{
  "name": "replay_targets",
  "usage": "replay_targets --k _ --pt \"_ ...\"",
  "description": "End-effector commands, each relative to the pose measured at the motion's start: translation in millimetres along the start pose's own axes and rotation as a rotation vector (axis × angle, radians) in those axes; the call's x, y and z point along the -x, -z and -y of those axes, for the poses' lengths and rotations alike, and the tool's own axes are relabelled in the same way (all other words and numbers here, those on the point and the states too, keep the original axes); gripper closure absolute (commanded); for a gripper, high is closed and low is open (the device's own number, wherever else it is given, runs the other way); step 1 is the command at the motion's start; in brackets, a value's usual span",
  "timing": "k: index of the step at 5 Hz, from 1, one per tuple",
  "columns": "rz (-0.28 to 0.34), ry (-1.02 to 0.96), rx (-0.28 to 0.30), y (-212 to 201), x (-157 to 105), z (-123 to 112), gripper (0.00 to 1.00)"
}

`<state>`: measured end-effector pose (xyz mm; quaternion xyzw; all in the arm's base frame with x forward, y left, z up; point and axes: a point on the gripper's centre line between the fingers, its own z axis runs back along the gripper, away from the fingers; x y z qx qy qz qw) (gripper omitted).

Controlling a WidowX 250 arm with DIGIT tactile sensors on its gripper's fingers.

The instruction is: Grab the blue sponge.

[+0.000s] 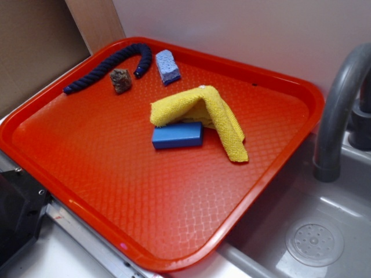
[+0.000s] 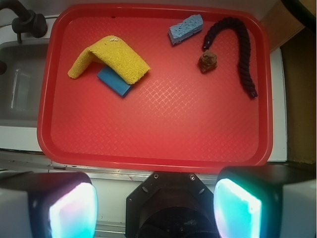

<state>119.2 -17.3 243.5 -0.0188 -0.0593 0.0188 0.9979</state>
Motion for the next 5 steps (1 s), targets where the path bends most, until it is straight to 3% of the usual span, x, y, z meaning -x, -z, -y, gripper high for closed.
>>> replay_targets --k 1,2,3,4,5 --pt "0.000 0.000 0.000 0.0 0.0 0.0 0.00" --pt "0.038 -0.253 0.025 14.6 -11.3 -1.7 0.00" --pt "0.033 -0.478 0.050 24.3 -28.5 -9.4 0.00" --pt "0.090 -0.655 0.008 36.4 -52.0 -17.6 0.00" --pt "0.091 -0.728 0.013 68.3 -83.4 -24.5 0.00"
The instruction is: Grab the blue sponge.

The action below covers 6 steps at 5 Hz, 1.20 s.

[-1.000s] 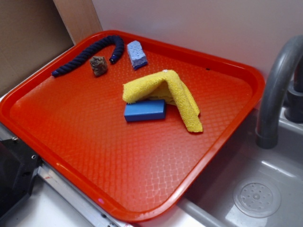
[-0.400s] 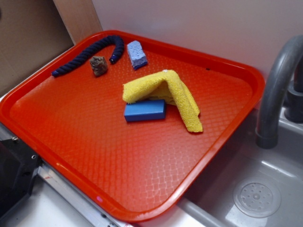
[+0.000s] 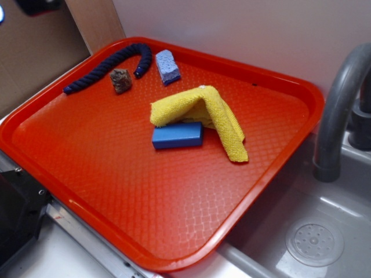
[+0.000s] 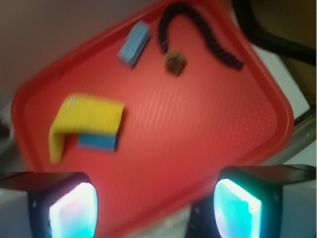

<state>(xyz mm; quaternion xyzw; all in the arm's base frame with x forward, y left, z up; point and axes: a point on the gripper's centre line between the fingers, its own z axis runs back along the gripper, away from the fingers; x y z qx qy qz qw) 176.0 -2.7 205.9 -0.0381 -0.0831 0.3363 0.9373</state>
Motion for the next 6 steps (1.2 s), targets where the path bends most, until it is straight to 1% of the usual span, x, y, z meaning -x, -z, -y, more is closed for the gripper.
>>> replay_targets --k 1,2,3,4,5,6 --pt "0.115 -0.122 -0.006 51.1 -48.7 14.1 0.00" --pt "0.185 -0.157 -0.003 80.0 -68.4 22.6 0.00" --pt "0.215 -0.145 -0.039 101.4 -83.5 30.6 0.00" --pt "0.222 -0.151 -0.048 118.4 -104.1 36.1 0.00" --pt "0.226 -0.142 -0.074 137.8 -124.3 43.5 0.00" --pt "0.275 -0.125 -0.132 149.3 -131.2 48.9 0.00"
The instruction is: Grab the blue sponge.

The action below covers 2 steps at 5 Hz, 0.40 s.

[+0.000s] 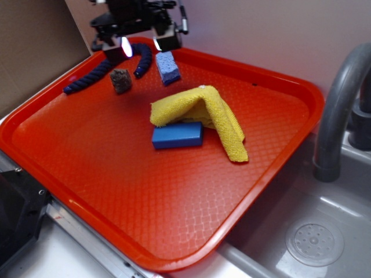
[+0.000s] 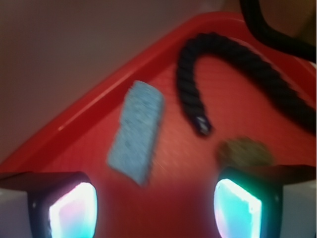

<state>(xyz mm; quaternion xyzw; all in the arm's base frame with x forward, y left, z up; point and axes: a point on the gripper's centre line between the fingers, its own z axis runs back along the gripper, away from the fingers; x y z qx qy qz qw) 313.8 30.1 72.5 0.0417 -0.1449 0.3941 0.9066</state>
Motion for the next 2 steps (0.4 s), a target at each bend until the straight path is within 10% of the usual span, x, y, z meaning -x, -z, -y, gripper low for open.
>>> replay_targets --k 1,2 --pt "0.078 0.003 -0.027 11.8 -22.5 9.1 0.00" --pt "0.068 0.037 -0.035 21.6 -12.6 7.8 0.00"
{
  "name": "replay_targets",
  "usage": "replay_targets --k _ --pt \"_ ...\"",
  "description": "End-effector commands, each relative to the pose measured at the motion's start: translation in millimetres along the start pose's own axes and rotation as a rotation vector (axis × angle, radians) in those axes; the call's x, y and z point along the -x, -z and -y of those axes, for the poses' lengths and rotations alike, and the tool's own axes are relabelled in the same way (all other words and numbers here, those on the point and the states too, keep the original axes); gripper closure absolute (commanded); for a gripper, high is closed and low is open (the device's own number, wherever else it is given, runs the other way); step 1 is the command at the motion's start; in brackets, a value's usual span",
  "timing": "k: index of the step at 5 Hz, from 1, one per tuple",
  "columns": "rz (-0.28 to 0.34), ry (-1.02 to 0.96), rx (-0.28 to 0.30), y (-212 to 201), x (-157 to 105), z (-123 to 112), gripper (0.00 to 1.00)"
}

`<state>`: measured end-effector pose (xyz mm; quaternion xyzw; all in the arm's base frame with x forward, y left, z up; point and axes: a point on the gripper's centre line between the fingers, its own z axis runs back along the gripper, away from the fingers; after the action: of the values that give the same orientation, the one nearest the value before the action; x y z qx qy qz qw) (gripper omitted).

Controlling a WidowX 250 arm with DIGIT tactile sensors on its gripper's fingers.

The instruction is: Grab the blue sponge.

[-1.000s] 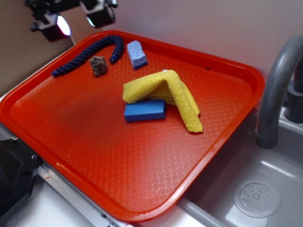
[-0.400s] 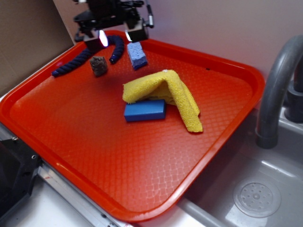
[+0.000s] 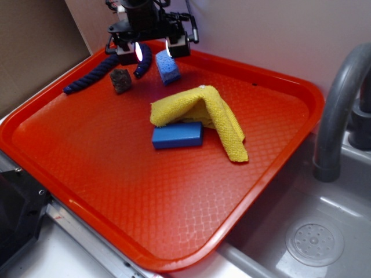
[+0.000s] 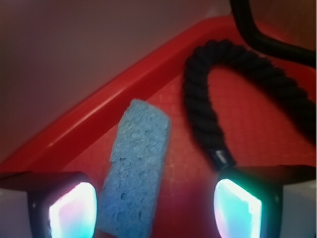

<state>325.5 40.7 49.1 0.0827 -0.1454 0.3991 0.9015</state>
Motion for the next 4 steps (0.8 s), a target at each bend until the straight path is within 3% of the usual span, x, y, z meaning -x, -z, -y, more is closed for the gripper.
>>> replay_targets --k 1,2,3,4 --pt "0.055 0.066 0.091 0.2 4.2 9.0 0.00" --pt "0.042 0.071 0.142 6.7 6.1 12.0 0.00" --pt "0.022 0.073 0.147 14.1 8.6 12.6 0.00" --pt "0.023 0.080 0.150 19.0 10.1 12.1 0.37"
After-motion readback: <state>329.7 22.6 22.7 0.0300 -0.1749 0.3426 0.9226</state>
